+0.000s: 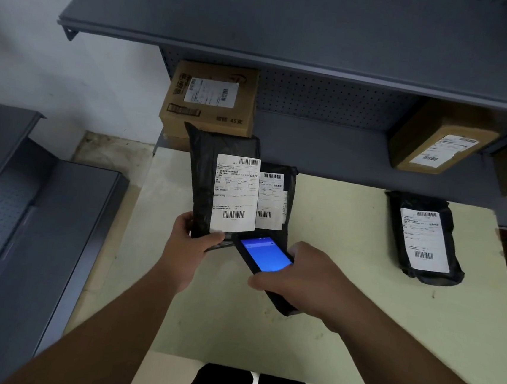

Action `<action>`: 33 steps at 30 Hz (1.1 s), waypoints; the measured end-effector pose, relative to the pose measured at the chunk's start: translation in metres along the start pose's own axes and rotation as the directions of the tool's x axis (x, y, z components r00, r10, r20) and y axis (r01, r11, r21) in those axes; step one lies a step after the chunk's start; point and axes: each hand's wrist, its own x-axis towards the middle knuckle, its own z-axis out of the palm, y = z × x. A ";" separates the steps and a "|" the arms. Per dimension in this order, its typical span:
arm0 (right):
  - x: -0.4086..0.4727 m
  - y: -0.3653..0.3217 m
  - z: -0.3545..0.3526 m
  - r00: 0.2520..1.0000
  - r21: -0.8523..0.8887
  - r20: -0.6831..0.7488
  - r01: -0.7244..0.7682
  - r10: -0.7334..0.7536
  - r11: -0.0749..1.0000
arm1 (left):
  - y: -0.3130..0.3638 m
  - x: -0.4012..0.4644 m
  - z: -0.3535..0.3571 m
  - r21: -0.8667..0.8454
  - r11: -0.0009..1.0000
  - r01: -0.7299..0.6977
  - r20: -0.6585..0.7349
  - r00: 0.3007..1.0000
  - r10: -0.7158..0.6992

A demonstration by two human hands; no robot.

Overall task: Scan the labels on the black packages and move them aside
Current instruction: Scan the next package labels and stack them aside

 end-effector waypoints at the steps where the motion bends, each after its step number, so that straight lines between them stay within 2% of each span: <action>1: 0.000 0.001 0.000 1.000 0.009 -0.004 -0.003 0.003 1.000 | -0.001 0.001 0.000 0.000 1.000 0.000 -0.002 1.000 0.000; 14: -0.002 0.020 -0.015 0.999 0.077 -0.023 -0.042 0.043 0.996 | -0.002 0.001 0.023 -0.018 0.999 0.044 0.038 0.998 -0.043; 25: -0.007 0.066 -0.052 0.991 0.200 -0.075 -0.095 0.112 0.975 | -0.014 -0.008 0.093 0.048 0.993 0.107 0.196 0.974 -0.114; 33: -0.012 0.099 -0.080 0.982 0.266 -0.123 -0.109 0.146 0.958 | -0.024 -0.017 0.147 0.119 0.983 0.142 0.205 0.965 -0.165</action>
